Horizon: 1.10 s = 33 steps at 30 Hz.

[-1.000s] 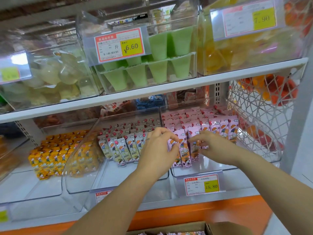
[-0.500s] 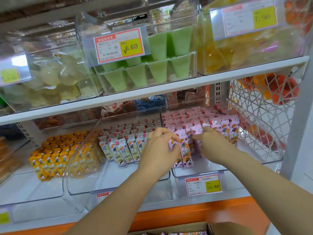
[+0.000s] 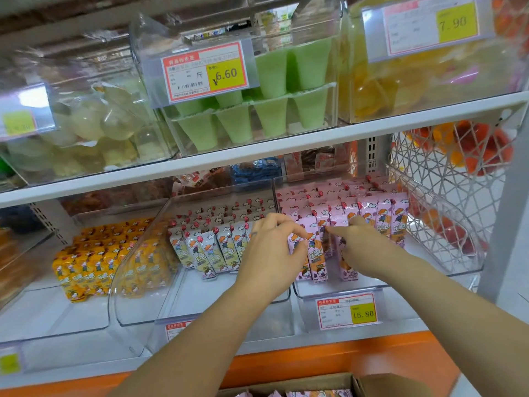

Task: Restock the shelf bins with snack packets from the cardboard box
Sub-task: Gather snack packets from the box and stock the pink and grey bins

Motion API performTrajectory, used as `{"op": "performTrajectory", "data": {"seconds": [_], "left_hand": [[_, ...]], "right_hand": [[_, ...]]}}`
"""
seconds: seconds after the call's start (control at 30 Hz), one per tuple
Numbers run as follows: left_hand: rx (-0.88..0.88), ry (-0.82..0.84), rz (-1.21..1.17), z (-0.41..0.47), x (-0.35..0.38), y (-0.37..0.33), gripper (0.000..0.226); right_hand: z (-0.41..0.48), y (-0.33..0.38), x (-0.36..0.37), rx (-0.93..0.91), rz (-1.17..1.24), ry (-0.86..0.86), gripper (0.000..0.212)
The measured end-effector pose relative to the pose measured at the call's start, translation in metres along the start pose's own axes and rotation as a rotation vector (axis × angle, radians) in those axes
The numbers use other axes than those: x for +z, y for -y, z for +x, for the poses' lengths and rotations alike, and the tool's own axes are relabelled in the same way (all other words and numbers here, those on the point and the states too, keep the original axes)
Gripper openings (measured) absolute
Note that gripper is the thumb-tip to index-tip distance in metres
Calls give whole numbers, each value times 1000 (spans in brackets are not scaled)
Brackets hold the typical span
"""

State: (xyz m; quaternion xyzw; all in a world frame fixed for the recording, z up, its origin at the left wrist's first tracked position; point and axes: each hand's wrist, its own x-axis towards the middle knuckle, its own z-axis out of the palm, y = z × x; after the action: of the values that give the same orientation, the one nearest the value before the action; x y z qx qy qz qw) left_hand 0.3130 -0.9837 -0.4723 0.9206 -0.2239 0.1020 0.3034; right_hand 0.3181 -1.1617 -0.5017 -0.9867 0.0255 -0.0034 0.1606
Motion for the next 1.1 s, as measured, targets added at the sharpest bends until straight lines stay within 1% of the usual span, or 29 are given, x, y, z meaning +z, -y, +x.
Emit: {"op": "performTrajectory", "data": {"seconds": [0.33, 0.47, 0.67, 0.83, 0.97, 1.1], "left_hand": [[14, -15, -6, -2, 1, 1, 11], [12, -20, 5, -1, 1, 1, 10], [9, -13, 2, -1, 1, 1, 10], [7, -11, 7, -2, 1, 1, 11], [14, -9, 22, -3, 0, 0, 13], [46, -66, 31, -13, -7, -6, 13]], "right_hand": [[-3, -4, -1, -42, -62, -60, 66], [-7, -5, -3, -42, -51, -1, 69], [-9, -8, -9, -42, 46, 15, 71], [-14, -10, -14, -38, 34, 24, 68], [-23, -8, -22, -58, 16, -52, 62], [-52, 8, -33, -167, 60, -235, 49]]}}
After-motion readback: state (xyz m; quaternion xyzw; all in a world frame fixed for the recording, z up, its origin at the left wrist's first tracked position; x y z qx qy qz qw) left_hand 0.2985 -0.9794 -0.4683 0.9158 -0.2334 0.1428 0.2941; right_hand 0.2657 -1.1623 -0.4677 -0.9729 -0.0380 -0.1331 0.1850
